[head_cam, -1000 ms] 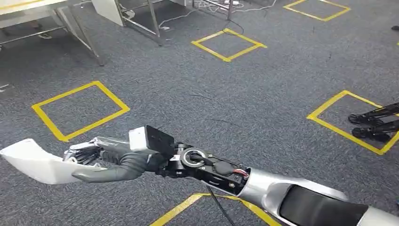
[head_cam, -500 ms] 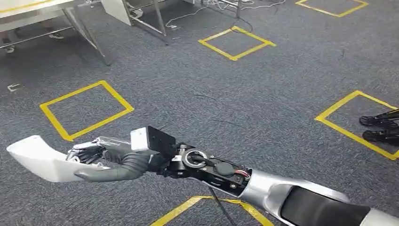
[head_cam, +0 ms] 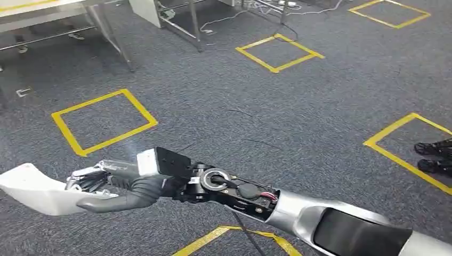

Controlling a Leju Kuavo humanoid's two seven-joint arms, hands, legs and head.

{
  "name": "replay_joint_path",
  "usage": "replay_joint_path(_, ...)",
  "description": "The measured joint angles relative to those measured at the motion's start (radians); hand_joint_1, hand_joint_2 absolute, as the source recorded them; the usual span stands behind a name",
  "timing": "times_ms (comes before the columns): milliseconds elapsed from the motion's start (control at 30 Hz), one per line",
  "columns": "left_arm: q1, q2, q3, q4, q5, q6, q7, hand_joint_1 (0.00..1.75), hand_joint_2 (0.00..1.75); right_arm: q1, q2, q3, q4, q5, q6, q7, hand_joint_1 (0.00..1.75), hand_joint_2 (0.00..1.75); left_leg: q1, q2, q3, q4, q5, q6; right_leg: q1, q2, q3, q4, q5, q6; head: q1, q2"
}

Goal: Take the parts from the cabinet and place them on the table.

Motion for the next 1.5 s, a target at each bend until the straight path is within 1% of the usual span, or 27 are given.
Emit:
replay_joint_path(33, 0.002, 0.0, 0.0, 0.0, 0.003, 0.0, 0.0, 0.0, 1.75, -0.002, 0.0, 0.0, 0.0, 0.0, 0.001, -0.001, 1.75, 1.75, 0.001, -0.007, 0.006, -0.002, -0.003, 0.005, -0.001, 0.028, -0.018, 0.048, -0.024, 0.006, 0.001, 0.0)
replay_joint_path(133, -0.001, -0.001, 0.0, 0.0, 0.005, 0.0, 0.0, 0.0, 1.75, 0.001, 0.0, 0.001, 0.002, 0.0, 0.001, -0.003, 1.75, 1.75, 0.0, -0.035, 0.01, -0.001, -0.009, 0.013, -0.004, 0.045, -0.159, 0.303, -0.124, 0.012, 0.011, 0.0)
replay_joint_path(167, 0.0, -0.002, 0.0, 0.0, 0.006, 0.0, 0.0, 0.0, 1.75, 0.002, 0.0, 0.002, 0.002, 0.0, 0.001, -0.003, 1.75, 1.75, 0.0, -0.044, 0.013, -0.001, -0.011, 0.014, -0.005, 0.046, -0.189, 0.342, -0.122, 0.012, 0.014, 0.0)
replay_joint_path(200, 0.001, -0.002, 0.0, 0.0, 0.006, 0.0, 0.0, 0.0, 1.75, 0.003, 0.0, 0.003, 0.003, 0.0, 0.001, -0.003, 1.75, 1.75, 0.0, -0.056, 0.018, 0.0, -0.015, 0.013, -0.006, 0.046, -0.193, 0.326, -0.092, 0.012, 0.016, 0.0)
replay_joint_path(267, 0.002, -0.003, 0.0, 0.0, 0.007, 0.0, 0.0, 0.0, 1.75, 0.002, 0.0, 0.003, 0.004, 0.0, 0.001, -0.003, 1.75, 1.75, 0.0, -0.08, 0.035, 0.001, -0.024, 0.008, -0.006, 0.055, -0.135, 0.171, 0.022, 0.004, 0.023, 0.0)
replay_joint_path(300, 0.002, -0.003, 0.0, 0.0, 0.007, 0.0, 0.0, 0.0, 1.75, 0.001, 0.0, 0.003, 0.004, 0.0, 0.001, -0.004, 1.75, 1.75, 0.001, -0.089, 0.043, 0.001, -0.031, 0.005, -0.006, 0.078, -0.095, 0.069, 0.081, -0.002, 0.027, 0.0)
replay_joint_path(333, 0.001, -0.005, 0.0, 0.0, 0.007, 0.0, 0.0, 0.0, 1.75, 0.001, 0.0, 0.003, 0.005, 0.0, 0.001, -0.004, 1.75, 1.75, 0.0, -0.097, 0.044, 0.003, -0.036, 0.001, -0.009, 0.116, -0.074, 0.027, 0.083, -0.008, 0.026, 0.0)
replay_joint_path(367, -0.003, -0.004, 0.0, 0.0, 0.007, 0.0, 0.0, 0.0, 1.75, -0.001, 0.0, 0.003, 0.005, 0.0, 0.001, -0.005, 1.75, 1.75, -0.003, -0.106, 0.039, 0.01, -0.038, -0.003, -0.014, 0.112, -0.067, -0.001, 0.075, -0.008, 0.017, 0.0)
replay_joint_path(467, 0.005, -0.003, -0.001, 0.0, 0.007, 0.001, 0.0, 0.0, 1.75, -0.001, 0.0, 0.003, 0.006, 0.001, 0.001, -0.005, 1.75, 1.75, 0.006, -0.123, 0.037, 0.0, -0.039, -0.021, -0.007, 0.098, -0.062, -0.001, 0.071, -0.021, 0.024, 0.0)
replay_joint_path(500, 0.007, -0.002, -0.001, 0.0, 0.008, 0.001, 0.0, 0.0, 1.75, -0.002, 0.004, 0.003, 0.006, 0.001, 0.001, -0.005, 1.75, 1.75, 0.006, -0.112, 0.04, 0.006, -0.045, -0.024, -0.017, 0.087, -0.051, -0.013, 0.073, -0.024, 0.025, 0.0)
replay_joint_path(533, 0.005, -0.003, -0.001, 0.0, 0.008, 0.001, 0.0, 0.0, 1.75, -0.002, 0.005, 0.003, 0.006, 0.002, 0.002, -0.005, 1.75, 1.75, 0.002, -0.074, 0.026, 0.037, -0.06, -0.033, -0.017, 0.08, -0.042, -0.018, 0.071, -0.028, 0.016, 0.0)
replay_joint_path(567, 0.0, -0.002, -0.001, 0.0, 0.01, 0.001, 0.0, 0.0, 1.75, -0.005, 0.005, 0.003, 0.006, 0.003, 0.002, -0.005, 1.75, 1.75, 0.004, -0.052, -0.01, 0.103, -0.09, -0.039, -0.017, 0.069, -0.038, -0.019, 0.068, -0.033, 0.005, 0.0)
replay_joint_path(633, -0.001, 0.0, -0.001, 0.0, 0.012, 0.002, 0.0, 0.0, 1.75, -0.003, 0.005, 0.004, 0.008, 0.008, 0.002, -0.003, 1.75, 1.75, 0.009, -0.035, -0.113, 0.276, -0.15, -0.051, -0.017, 0.049, -0.031, -0.019, 0.059, -0.035, 0.0, 0.0)
replay_joint_path(667, 0.0, -0.002, -0.001, 0.0, 0.015, 0.002, 0.0, 0.0, 1.75, -0.002, 0.005, 0.005, 0.009, 0.008, 0.002, -0.003, 1.75, 1.75, 0.012, -0.032, -0.15, 0.327, -0.155, -0.054, -0.017, 0.039, -0.028, -0.019, 0.054, -0.035, -0.001, 0.0)
replay_joint_path(733, 0.002, -0.003, -0.001, 0.0, 0.018, 0.002, 0.0, 0.0, 1.75, -0.001, 0.005, 0.006, 0.009, 0.008, 0.004, -0.003, 1.75, 1.75, 0.017, -0.028, -0.14, 0.27, -0.091, -0.057, -0.017, 0.021, -0.014, -0.019, 0.041, -0.032, -0.002, 0.0)
replay_joint_path(767, 0.003, -0.001, -0.001, 0.0, 0.02, 0.002, 0.0, 0.0, 1.75, -0.001, 0.005, 0.008, 0.009, 0.008, 0.004, -0.002, 1.75, 1.75, 0.019, -0.024, -0.101, 0.183, -0.038, -0.056, -0.018, 0.013, -0.004, -0.019, 0.034, -0.029, -0.003, 0.0)
replay_joint_path(800, 0.003, 0.002, -0.001, 0.0, 0.021, 0.002, 0.0, 0.0, 1.75, -0.002, 0.005, 0.01, 0.009, 0.008, 0.005, -0.002, 1.75, 1.75, 0.019, -0.001, -0.047, 0.07, 0.019, -0.055, -0.018, 0.003, 0.009, -0.019, 0.025, -0.024, -0.003, 0.0)
replay_joint_path(833, 0.002, 0.002, -0.001, 0.0, 0.023, 0.002, 0.0, 0.0, 1.75, -0.002, 0.005, 0.011, 0.009, 0.008, 0.007, -0.002, 1.75, 1.75, 0.013, 0.045, -0.02, 0.005, 0.026, -0.053, -0.014, -0.005, 0.015, -0.019, 0.017, -0.018, -0.006, 0.0)
replay_joint_path(900, -0.001, 0.001, -0.001, 0.0, 0.024, 0.002, 0.0, 0.0, 1.75, -0.006, 0.006, 0.011, 0.009, 0.008, 0.01, -0.002, 1.75, 1.75, 0.004, 0.016, -0.02, 0.006, 0.019, -0.029, -0.005, -0.012, 0.019, -0.02, 0.008, -0.008, -0.002, 0.0)
replay_joint_path(1000, 0.001, -0.001, -0.002, 0.0, 0.025, 0.002, 0.0, 0.0, 1.75, -0.006, 0.007, 0.012, 0.008, 0.008, 0.013, -0.003, 1.75, 1.75, 0.007, -0.008, -0.009, 0.002, 0.01, -0.009, -0.008, -0.031, 0.033, -0.027, -0.01, 0.009, 0.0, 0.0)
replay_joint_path(1033, 0.002, -0.001, -0.002, 0.0, 0.025, 0.002, 0.0, 0.0, 1.75, -0.006, 0.008, 0.012, 0.008, 0.008, 0.013, -0.003, 1.75, 1.75, 0.01, -0.012, -0.006, -0.001, 0.009, -0.008, -0.011, -0.02, 0.036, -0.02, -0.016, 0.012, 0.004, 0.0)
replay_joint_path(1067, 0.003, -0.001, -0.002, 0.0, 0.026, 0.003, 0.0, 0.0, 1.75, -0.009, 0.008, 0.012, 0.008, 0.007, 0.015, -0.004, 1.75, 1.75, 0.009, -0.018, 0.003, -0.001, 0.002, 0.003, -0.014, 0.033, 0.004, 0.059, -0.056, 0.016, 0.008, 0.0)
replay_joint_path(1167, 0.0, -0.002, -0.002, 0.0, 0.027, 0.003, 0.0, 0.0, 1.75, -0.006, 0.007, 0.013, 0.01, 0.007, 0.021, -0.003, 1.75, 1.75, 0.004, -0.036, 0.011, -0.001, -0.007, 0.014, -0.014, 0.048, -0.15, 0.32, -0.145, 0.018, 0.021, 0.0)
replay_joint_path(1200, 0.001, -0.002, -0.002, 0.0, 0.027, 0.003, 0.0, 0.0, 1.75, -0.003, 0.007, 0.013, 0.011, 0.007, 0.022, -0.003, 1.75, 1.75, 0.003, -0.044, 0.016, 0.0, -0.012, 0.014, -0.014, 0.048, -0.182, 0.35, -0.135, 0.016, 0.024, 0.0)
replay_joint_path(1233, 0.002, -0.003, -0.002, 0.0, 0.027, 0.003, 0.0, 0.0, 1.75, -0.002, 0.007, 0.014, 0.011, 0.007, 0.022, -0.002, 1.75, 1.75, 0.002, -0.051, 0.024, 0.0, -0.017, 0.013, -0.014, 0.048, -0.184, 0.328, -0.101, 0.013, 0.026, 0.0)
replay_joint_path(1333, 0.002, -0.003, -0.002, 0.0, 0.028, 0.003, 0.0, 0.0, 1.75, -0.004, 0.007, 0.015, 0.012, 0.007, 0.023, -0.002, 1.75, 1.75, -0.001, -0.064, 0.054, 0.0, -0.036, 0.007, -0.008, 0.056, -0.1, 0.083, 0.075, -0.009, 0.036, 0.0)
replay_joint_path(1500, 0.002, -0.003, -0.002, 0.0, 0.028, 0.003, 0.0, 0.0, 1.75, -0.004, 0.007, 0.015, 0.012, 0.007, 0.023, -0.002, 1.75, 1.75, -0.001, -0.064, 0.054, 0.0, -0.036, 0.007, -0.008, 0.056, -0.1, 0.083, 0.075, -0.009, 0.036, 0.0)
